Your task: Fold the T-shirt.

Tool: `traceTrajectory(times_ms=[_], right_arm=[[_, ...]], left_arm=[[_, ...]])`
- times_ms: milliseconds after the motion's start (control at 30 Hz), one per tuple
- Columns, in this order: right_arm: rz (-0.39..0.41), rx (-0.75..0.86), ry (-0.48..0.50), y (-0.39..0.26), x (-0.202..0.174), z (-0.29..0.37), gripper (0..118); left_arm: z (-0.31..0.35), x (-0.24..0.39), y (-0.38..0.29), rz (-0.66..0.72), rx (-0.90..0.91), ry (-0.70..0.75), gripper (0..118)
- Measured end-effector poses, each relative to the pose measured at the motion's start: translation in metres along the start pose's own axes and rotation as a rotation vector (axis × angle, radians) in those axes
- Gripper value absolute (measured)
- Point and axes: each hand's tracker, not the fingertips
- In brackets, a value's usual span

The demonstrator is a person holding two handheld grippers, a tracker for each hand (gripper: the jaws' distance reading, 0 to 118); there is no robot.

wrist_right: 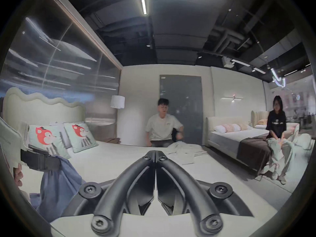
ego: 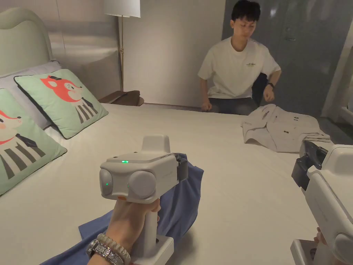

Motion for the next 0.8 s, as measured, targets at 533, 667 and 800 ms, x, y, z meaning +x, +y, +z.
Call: traceTrajectory(times_ms=[533, 667, 800], right_arm=[[-0.008, -0.068, -0.279, -0.013, 0.125, 0.081, 0], [-0.017, -0.092, -0.293, -0.022, 0.131, 0.089, 0], [-0.014, -0.117, -0.293, -0.029, 0.132, 0.089, 0]], left_arm=[[-0.105, 0.188, -0.141, -0.101, -0.386, -0.382, 5], [-0.129, 0.196, -0.186, -0.090, -0.509, -0.379, 5], [-0.139, 0.197, -0.213, -0.097, -0.579, -0.352, 5]])
